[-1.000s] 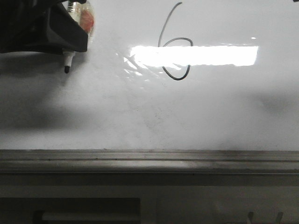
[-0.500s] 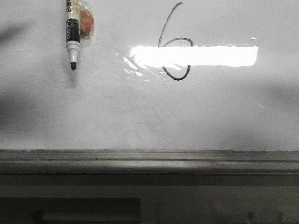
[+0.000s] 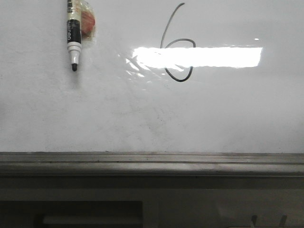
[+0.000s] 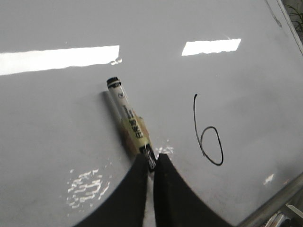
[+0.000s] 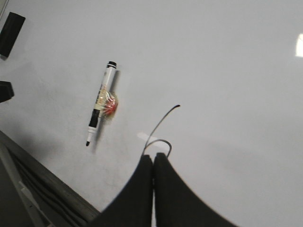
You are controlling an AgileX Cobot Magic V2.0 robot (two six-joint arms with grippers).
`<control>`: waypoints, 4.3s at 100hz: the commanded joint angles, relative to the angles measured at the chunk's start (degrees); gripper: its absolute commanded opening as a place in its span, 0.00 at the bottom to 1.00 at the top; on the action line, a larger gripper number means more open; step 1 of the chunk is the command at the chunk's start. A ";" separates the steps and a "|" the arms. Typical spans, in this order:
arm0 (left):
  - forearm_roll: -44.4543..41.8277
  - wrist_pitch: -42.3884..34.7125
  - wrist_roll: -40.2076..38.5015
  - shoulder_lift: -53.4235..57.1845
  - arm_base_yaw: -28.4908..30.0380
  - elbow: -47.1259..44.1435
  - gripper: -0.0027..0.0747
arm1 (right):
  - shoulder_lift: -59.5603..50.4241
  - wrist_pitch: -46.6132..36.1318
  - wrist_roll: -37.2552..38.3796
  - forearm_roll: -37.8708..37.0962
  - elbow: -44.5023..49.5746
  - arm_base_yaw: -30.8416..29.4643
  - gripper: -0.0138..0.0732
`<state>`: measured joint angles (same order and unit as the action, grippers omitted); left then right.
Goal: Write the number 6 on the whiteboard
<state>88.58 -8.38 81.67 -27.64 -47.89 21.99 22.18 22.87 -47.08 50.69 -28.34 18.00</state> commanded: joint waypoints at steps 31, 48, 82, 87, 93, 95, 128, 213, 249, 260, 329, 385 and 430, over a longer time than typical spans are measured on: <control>-1.22 -0.32 0.28 20.02 0.20 -8.95 0.01 | -18.61 -8.70 -3.10 1.97 15.11 -0.01 0.11; -0.95 -1.93 0.28 22.77 0.20 -9.23 0.01 | -18.88 -7.22 -3.10 1.97 15.83 -0.01 0.11; 0.56 -2.08 0.17 22.77 0.20 -9.23 0.01 | -18.88 -7.79 -3.10 1.97 15.83 -0.01 0.11; 0.56 -2.08 0.17 22.77 0.20 -9.23 0.01 | -18.88 -7.79 -3.10 1.97 15.83 -0.01 0.11; 0.56 -2.08 0.17 22.77 0.20 -9.23 0.01 | -18.88 -7.79 -3.10 1.97 15.83 -0.01 0.11; 0.56 -2.08 0.17 22.77 0.20 -9.23 0.01 | -18.88 -7.79 -3.10 1.97 15.83 -0.01 0.11; 0.20 -1.98 0.17 22.77 0.20 -9.23 0.01 | -18.88 -7.79 -3.10 1.97 15.83 -0.01 0.11; -84.36 1.01 -74.24 29.85 38.45 -24.35 0.01 | -18.88 -7.79 -3.10 1.97 15.83 -0.01 0.11; -84.39 5.01 -74.75 29.79 43.42 -24.40 0.01 | -18.88 -7.79 -3.10 1.97 15.83 -0.01 0.11; -84.39 5.01 -74.85 29.79 43.07 -24.40 0.01 | -18.88 -7.79 -3.10 1.97 15.83 -0.01 0.11; -84.39 4.78 -74.85 29.68 42.59 -24.30 0.01 | -18.88 -7.79 -3.10 1.97 15.83 -0.01 0.11; -84.39 4.78 -74.85 29.68 42.59 -24.30 0.01 | -18.70 -29.42 35.59 -51.16 25.31 -7.41 0.11; -84.39 4.78 -74.85 29.68 42.59 -24.30 0.01 | -23.88 -24.23 38.10 -56.74 30.14 -17.04 0.11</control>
<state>4.22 0.64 7.59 0.25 -4.89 0.46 -0.58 2.60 -9.29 -5.14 0.54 1.58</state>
